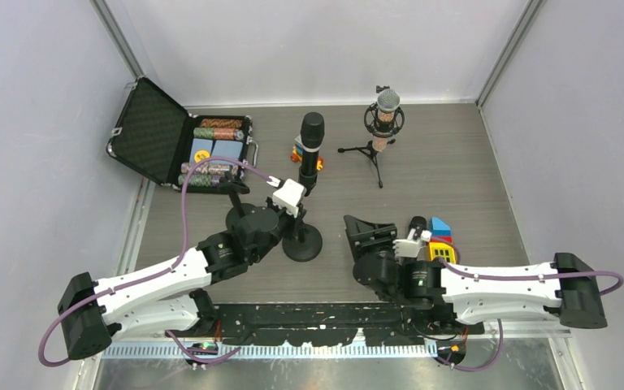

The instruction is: Remove the microphone from the stand

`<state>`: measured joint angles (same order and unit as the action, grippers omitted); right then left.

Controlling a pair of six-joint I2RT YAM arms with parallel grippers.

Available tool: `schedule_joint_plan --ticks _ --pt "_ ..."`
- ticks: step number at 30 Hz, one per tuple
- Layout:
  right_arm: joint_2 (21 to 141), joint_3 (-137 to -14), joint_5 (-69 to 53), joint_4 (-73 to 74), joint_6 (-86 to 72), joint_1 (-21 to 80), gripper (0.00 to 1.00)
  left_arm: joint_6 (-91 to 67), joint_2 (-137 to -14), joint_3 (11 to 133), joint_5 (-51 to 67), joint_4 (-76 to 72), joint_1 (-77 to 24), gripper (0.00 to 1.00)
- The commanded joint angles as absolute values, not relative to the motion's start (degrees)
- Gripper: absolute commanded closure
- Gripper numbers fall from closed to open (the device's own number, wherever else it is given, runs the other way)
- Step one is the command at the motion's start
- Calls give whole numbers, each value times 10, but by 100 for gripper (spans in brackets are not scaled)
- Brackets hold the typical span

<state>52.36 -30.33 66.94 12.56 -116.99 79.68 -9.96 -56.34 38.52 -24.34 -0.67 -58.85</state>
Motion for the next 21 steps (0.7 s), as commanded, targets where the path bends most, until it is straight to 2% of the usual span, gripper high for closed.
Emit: schedule_joint_plan --ticks 1,4,9,21 --pt "561 -344 621 53 -1245 798 46 -91 -553 389 -261 -23 -588 100" --pt "588 -347 562 22 -1285 798 47 -91 -550 389 -261 -21 -587 100" --pt "651 -312 504 -108 -1355 798 49 -93 -540 383 -264 -23 -588 100" --pt "652 -306 535 -103 -1364 798 48 -90 -544 387 -264 -24 -587 100"
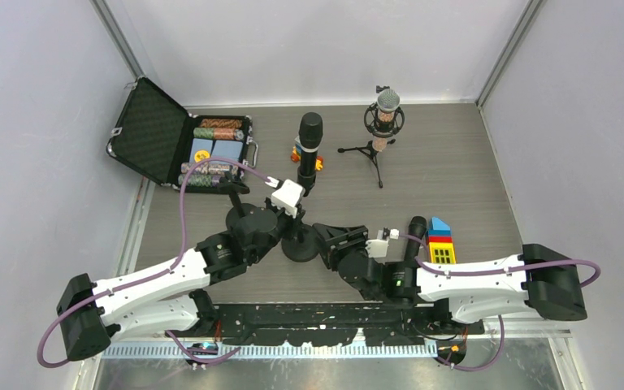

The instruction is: Remove the microphone from the stand

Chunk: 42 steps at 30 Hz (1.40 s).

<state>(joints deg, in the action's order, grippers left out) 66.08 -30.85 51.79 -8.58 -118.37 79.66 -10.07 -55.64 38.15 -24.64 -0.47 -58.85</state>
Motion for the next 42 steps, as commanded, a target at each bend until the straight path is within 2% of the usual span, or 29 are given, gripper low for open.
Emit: schedule_joint_plan --ticks 1,10,23,27,30,31,36,39,41,42 --pt "657 -304 536 -105 -1368 797 48 -90 -545 388 -264 -25 -587 100" --pt "701 -311 521 -154 -1338 781 51 -90 -545 389 -261 -26 -586 100" --pt "790 -285 442 -320 -1351 742 51 -94 -547 389 -268 -19 -587 100" --pt "789 -267 434 -336 -1350 726 64 -95 -543 386 -269 -20 -587 100" --pt "794 -258 427 -359 -1347 716 86 -96 -544 384 -268 -23 -587 100" --pt "799 -256 426 -365 -1347 715 89 -96 -546 384 -268 -23 -586 100" --pt "812 -256 420 -393 -1334 709 93 -97 -549 384 -267 -24 -587 100" --pt "815 -262 423 -397 -1308 707 99 -97 -546 383 -268 -23 -587 100" --pt "807 -263 427 -384 -1303 707 95 -96 -545 382 -268 -23 -587 100" --pt "798 -263 431 -374 -1300 707 89 -96 -545 382 -268 -22 -587 100"
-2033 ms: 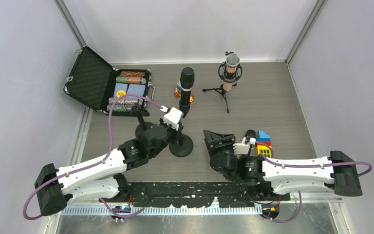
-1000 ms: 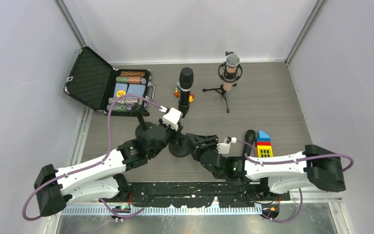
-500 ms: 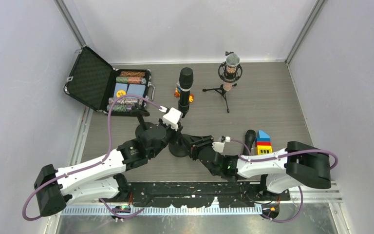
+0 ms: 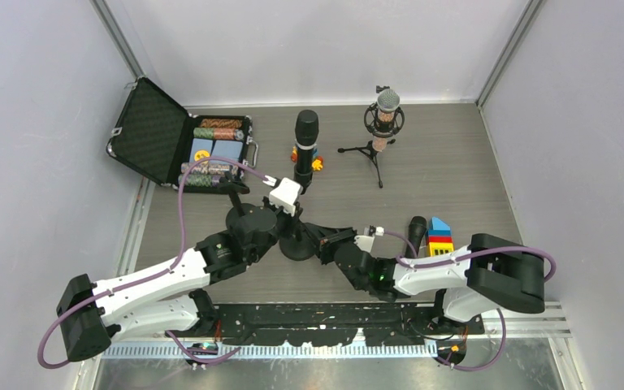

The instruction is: Remove the microphone from the stand

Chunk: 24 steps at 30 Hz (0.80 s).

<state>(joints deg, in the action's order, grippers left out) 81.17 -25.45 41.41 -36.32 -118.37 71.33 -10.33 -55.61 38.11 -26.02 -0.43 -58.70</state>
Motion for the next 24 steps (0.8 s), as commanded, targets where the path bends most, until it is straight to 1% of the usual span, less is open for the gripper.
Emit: schedule_joint_plan --ticks 1,3,6,7,11,14,17,18,19,20,24 --pt "790 -261 442 -368 -1291 707 80 -95 -545 382 -266 -22 -586 100" --pt "761 -254 464 -330 -1280 708 70 -94 -543 380 -265 -21 -586 100" --pt "696 -250 507 -263 -1253 707 64 -94 -543 375 -265 -26 -586 100" --pt "681 -251 515 -219 -1250 707 62 -95 -544 373 -263 -30 -585 100" --pt "607 -250 569 -144 -1201 708 59 -97 -546 372 -247 -33 -583 97" --pt "562 -237 601 -147 -1133 707 59 -96 -546 370 -232 -40 -581 92" --pt "524 -232 617 -176 -1046 707 59 -94 -541 366 -212 -50 -580 80" --pt "518 -231 619 -198 -990 707 58 -93 -538 364 -206 -54 -580 77" --pt "508 -231 619 -206 -968 707 57 -92 -536 363 -200 -58 -579 74" --pt "504 -231 620 -215 -937 708 57 -92 -533 361 -195 -61 -579 73" --pt "492 -227 622 -227 -910 707 56 -93 -526 361 -188 -66 -579 72"
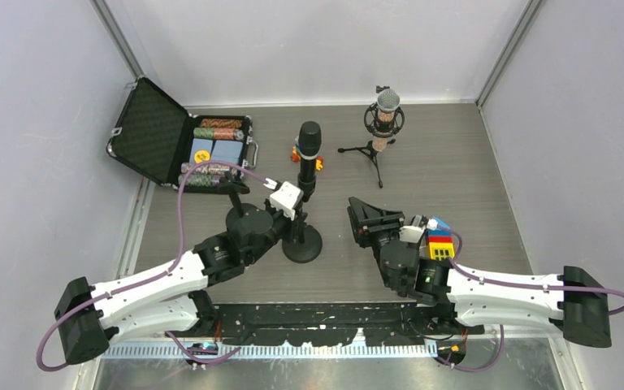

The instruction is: Remove the microphone from the stand

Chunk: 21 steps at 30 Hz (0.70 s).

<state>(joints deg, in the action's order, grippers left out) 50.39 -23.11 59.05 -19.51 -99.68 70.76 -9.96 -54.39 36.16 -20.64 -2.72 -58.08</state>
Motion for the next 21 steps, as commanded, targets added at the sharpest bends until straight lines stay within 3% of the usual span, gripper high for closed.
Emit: schedule_joint_plan --ticks 1,7,10,14,21 --pt "493 -227 621 -235 -892 707 55 -94 -524 361 -187 -66 -579 72" --pt "508 -246 581 -313 -752 708 55 -93 -515 361 -183 -72 -578 72" --pt "517 -272 551 -319 -677 707 55 -90 -509 362 -170 -72 -578 56" --pt "523 -319 510 -270 -603 708 51 -87 -501 366 -170 -65 -579 51" --pt "536 -345 485 -258 -552 707 49 -73 -504 374 -170 -40 -578 64"
